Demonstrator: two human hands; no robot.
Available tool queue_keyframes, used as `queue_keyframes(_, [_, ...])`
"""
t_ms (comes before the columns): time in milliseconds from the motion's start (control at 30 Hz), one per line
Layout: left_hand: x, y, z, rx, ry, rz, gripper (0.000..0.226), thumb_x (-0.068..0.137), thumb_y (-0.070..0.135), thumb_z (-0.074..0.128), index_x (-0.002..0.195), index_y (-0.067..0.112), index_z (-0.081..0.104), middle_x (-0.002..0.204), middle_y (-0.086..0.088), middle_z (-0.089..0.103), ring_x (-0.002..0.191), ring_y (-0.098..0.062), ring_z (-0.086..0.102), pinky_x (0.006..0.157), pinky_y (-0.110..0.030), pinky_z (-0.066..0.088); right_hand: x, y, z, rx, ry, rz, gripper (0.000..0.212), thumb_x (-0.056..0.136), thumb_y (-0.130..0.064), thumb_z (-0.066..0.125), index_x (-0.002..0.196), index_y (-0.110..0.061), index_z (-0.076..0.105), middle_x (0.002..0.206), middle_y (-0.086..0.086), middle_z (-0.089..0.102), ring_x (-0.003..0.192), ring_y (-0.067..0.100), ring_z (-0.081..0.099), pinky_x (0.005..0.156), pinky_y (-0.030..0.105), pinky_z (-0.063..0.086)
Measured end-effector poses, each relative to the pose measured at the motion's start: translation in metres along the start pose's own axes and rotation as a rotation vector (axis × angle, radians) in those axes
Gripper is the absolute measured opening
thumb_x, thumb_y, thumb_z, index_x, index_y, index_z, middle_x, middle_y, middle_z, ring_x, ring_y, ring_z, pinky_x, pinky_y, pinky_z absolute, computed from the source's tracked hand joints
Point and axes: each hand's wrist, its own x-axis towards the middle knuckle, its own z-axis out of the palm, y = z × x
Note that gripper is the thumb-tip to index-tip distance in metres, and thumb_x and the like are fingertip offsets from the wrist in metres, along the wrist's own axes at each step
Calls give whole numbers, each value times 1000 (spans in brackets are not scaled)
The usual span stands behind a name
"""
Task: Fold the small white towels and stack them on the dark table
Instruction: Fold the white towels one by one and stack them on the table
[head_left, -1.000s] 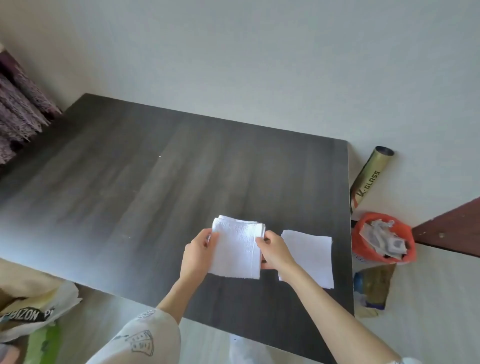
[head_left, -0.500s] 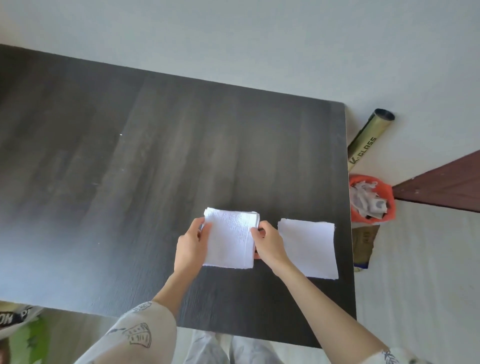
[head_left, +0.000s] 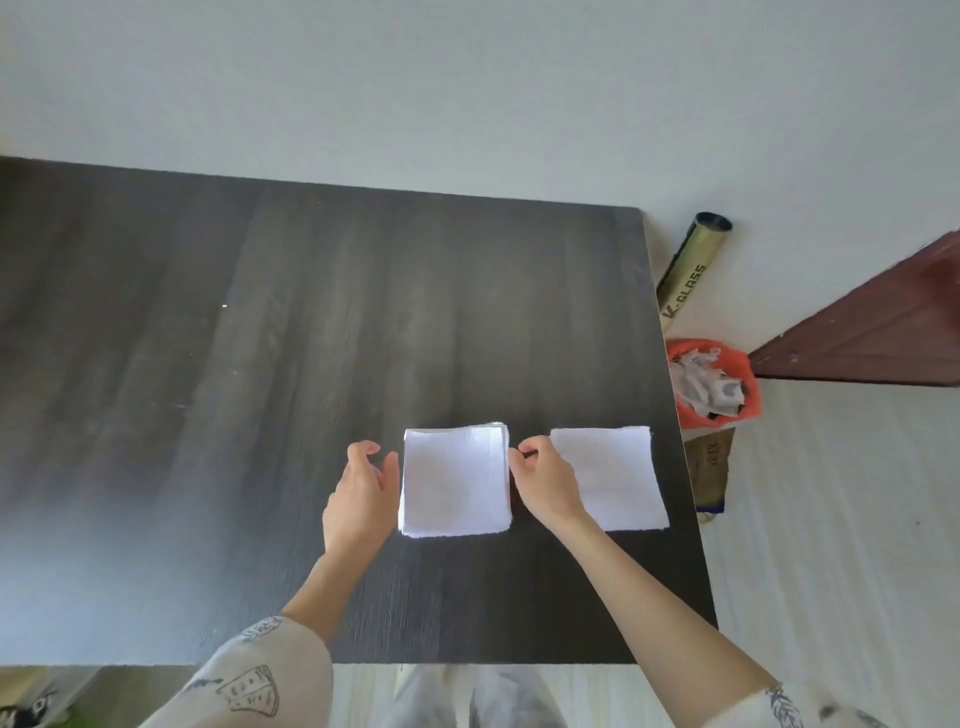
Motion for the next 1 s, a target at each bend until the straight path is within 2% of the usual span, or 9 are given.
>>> queue_keyframes(100, [-5,30,-14,7,9,197,30,96,29,38,124,19,39,99,5,54,81,-24,51,73,-34,37,-23,9,-22,71,48,16,31,97,-30,43,123,-13,47,104,0,56,103,21,58,89,35,48])
queue_keyframes(267, [-42,99,1,26,-217,555,26,96,22,40,121,21,46,102,4,56,81,-19,54,76,-32,43,-78,52,-79,256,216,61,33,96,-35,45,124,-18,47,122,2,55,103,20,60,85,28,52])
queue_keyframes(367, [-85,143,35,66,-372,726,26,96,21,40,121,20,49,95,5,55,78,-14,54,75,-26,42,-123,95,-126,348,358,94,28,96,-34,45,118,-19,49,109,0,59,85,13,62,85,33,53])
queue_keyframes(433, [-121,172,63,92,-467,845,25,96,20,40,119,19,50,87,6,54,73,-8,53,70,-14,39,-158,129,-159,438,445,137,26,96,-33,45,116,-17,51,105,1,60,74,10,61,78,31,52])
queue_keyframes(500, [-162,199,94,128,-590,930,24,97,19,40,119,17,50,82,7,53,73,-6,52,67,-8,37,-197,170,-189,510,544,176,22,96,-31,46,113,-18,51,102,2,59,74,12,61,73,29,49])
queue_keyframes(600, [-232,238,145,230,-719,1099,29,97,21,41,124,16,47,89,3,57,80,-13,54,76,-22,40,-258,235,-225,609,717,216,13,95,-28,48,105,-21,51,100,6,62,75,17,62,72,32,49])
queue_keyframes(733, [-357,286,224,250,-853,1299,26,96,16,44,122,13,49,79,1,56,65,-9,52,67,-24,38,-345,327,-274,723,887,278,9,96,-20,49,104,-18,52,89,5,60,68,15,58,62,26,46])
queue_keyframes(833, [-457,314,284,187,-964,1422,21,93,19,47,114,19,51,84,0,55,63,-7,52,70,-23,38,-410,397,-314,765,1001,309,10,96,-22,48,104,-18,53,88,3,61,70,15,59,62,24,46])
queue_keyframes(1000, [-599,345,368,182,-1129,1464,20,95,16,46,111,24,53,93,0,60,76,-16,61,73,-24,47,-507,503,-375,797,1170,377,14,96,-23,47,107,-16,54,90,4,63,71,15,60,66,26,48])
